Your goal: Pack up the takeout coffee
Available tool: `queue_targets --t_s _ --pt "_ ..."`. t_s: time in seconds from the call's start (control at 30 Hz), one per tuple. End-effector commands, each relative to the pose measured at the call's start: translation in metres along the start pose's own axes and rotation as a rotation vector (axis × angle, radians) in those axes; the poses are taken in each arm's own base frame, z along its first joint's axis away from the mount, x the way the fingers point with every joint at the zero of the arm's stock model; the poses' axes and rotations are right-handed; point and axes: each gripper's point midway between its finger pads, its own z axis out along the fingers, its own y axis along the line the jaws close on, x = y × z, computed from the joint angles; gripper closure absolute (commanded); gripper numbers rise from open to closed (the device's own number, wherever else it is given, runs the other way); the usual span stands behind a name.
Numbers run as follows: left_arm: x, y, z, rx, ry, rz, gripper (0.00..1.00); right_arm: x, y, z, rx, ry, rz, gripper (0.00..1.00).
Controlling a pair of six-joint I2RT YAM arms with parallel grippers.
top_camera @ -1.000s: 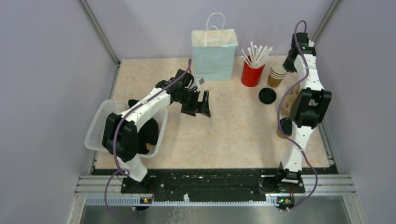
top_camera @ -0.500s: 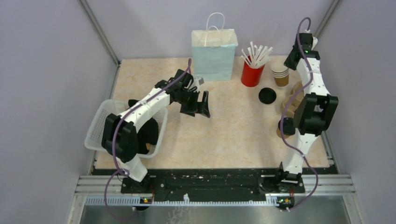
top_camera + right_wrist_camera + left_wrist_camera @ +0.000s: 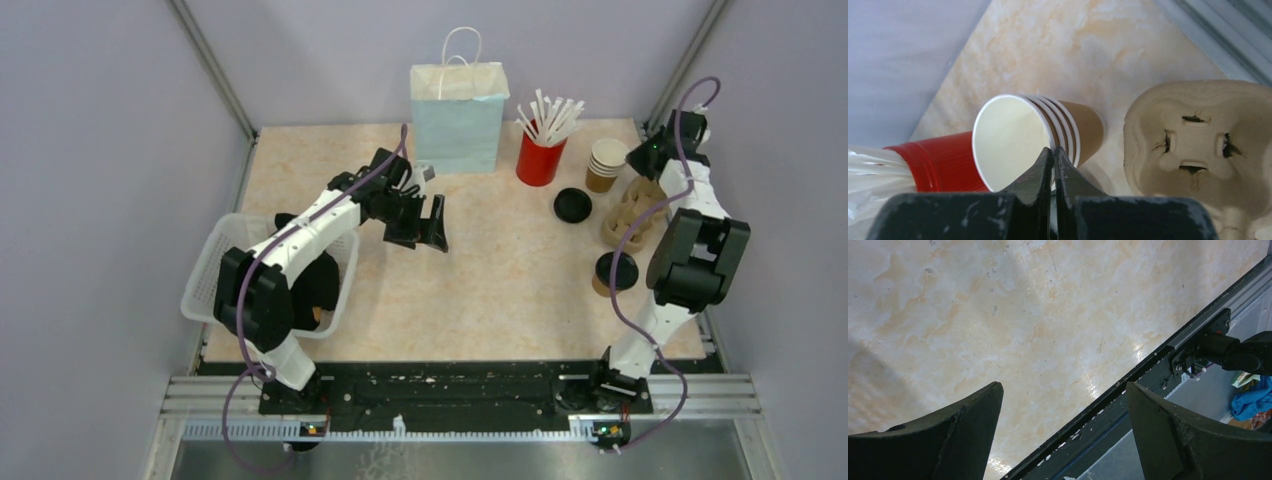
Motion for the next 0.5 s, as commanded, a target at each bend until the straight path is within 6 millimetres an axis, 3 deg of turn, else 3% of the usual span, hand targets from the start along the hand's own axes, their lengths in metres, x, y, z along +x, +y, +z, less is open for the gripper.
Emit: queue_targets --t_s 0.0,0.07,0.17,0.23,0.3,0.4,0.47 --pt "-0.009 -0.004 -0.013 0.009 -0.051 0.038 0.02 -0.048 0.041 -0.035 -0.174 -0.141 0.071 1.0" --pt "-0.011 -0.005 -0.011 0.02 -0.053 0.043 0.02 -0.047 0.035 -0.035 -0.168 -0.116 0.065 1.0" --pt "-0.012 -0.006 -0.013 0.014 -0.048 0.044 0.02 -0.056 0.047 -0.052 -0.247 -0.192 0.059 1.0" --pt "-0.012 -0.008 -0.01 0.032 -0.043 0.038 0.01 -0.055 0.047 -0.047 -0.319 -0.165 0.105 1.0" --pt "-0.012 -0.008 -0.012 0.028 -0.045 0.035 0.02 -0.062 0.052 -0.056 -0.357 -0.22 0.129 1.0" --pt "-0.012 -0.009 -0.012 0.036 -0.054 0.033 0.02 -0.054 0.042 -0.043 -0.383 -0.165 0.213 1.0" --pt "-0.011 -0.008 -0.013 0.031 -0.049 0.026 0.02 -0.055 0.035 -0.047 -0.418 -0.181 0.282 1.0"
